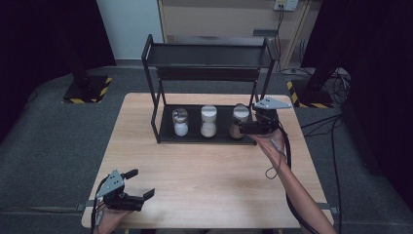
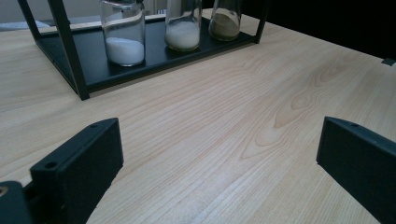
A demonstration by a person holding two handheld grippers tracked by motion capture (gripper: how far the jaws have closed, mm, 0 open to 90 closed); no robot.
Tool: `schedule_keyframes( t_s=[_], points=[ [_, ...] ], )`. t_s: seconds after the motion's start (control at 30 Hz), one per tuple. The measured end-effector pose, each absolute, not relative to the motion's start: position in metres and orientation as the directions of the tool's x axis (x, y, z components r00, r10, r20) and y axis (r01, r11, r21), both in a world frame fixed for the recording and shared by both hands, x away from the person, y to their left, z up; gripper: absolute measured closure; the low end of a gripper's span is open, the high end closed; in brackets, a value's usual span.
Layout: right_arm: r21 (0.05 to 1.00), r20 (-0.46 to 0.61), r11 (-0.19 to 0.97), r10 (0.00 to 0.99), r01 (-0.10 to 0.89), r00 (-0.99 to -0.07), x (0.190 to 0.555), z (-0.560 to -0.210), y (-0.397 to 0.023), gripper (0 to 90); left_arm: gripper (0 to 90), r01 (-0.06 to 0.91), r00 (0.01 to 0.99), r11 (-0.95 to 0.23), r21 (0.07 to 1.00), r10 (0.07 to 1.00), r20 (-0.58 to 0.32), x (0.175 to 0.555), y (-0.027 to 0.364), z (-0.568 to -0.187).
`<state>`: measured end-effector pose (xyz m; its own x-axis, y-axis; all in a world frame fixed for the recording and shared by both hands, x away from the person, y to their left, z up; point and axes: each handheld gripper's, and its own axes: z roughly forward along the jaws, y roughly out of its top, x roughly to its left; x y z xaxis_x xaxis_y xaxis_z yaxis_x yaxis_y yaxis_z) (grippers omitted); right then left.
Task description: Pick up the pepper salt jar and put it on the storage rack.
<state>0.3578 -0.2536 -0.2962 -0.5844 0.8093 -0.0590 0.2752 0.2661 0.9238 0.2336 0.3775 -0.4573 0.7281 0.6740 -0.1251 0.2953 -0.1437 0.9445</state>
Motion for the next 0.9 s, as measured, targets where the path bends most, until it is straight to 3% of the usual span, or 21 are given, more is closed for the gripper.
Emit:
schedule_keyframes(
  t_s=[0.9],
  points=[
    [0.936,-0.021,0.22,0.814,0.276,-0.58,0.301,-0.312,-0.3,8.6,0.0,0.289,0.734,-0.15,0.946,0.669,-0.118,0.232,0.378,-0.457]
  ],
)
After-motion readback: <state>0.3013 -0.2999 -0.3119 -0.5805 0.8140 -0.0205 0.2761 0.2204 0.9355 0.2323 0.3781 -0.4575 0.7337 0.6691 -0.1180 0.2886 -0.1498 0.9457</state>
